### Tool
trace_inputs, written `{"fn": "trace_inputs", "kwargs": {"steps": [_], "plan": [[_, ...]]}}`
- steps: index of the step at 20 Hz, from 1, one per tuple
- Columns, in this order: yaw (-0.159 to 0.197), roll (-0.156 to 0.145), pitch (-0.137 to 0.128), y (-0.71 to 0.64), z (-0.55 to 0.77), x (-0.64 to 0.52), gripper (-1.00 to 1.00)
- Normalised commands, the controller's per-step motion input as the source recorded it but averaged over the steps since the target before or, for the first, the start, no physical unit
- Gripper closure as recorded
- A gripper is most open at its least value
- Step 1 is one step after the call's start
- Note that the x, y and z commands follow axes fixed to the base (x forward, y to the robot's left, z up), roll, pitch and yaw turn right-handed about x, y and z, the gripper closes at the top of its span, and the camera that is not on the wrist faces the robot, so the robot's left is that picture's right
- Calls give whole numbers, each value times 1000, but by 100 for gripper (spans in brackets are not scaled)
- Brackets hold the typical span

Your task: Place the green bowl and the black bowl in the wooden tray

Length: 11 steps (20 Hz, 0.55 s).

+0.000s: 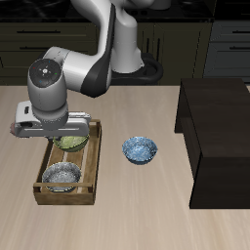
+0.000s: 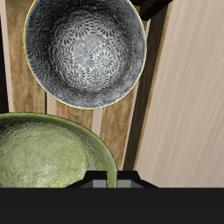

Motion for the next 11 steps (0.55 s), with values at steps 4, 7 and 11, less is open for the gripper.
{"fn": "trace_inputs", "kwargs": {"steps": [4, 7, 11], "plan": [[39, 22, 45, 183, -408, -25, 100], [69, 18, 61, 147, -451, -101, 100], [26, -21, 47, -22, -248, -184, -100]]}}
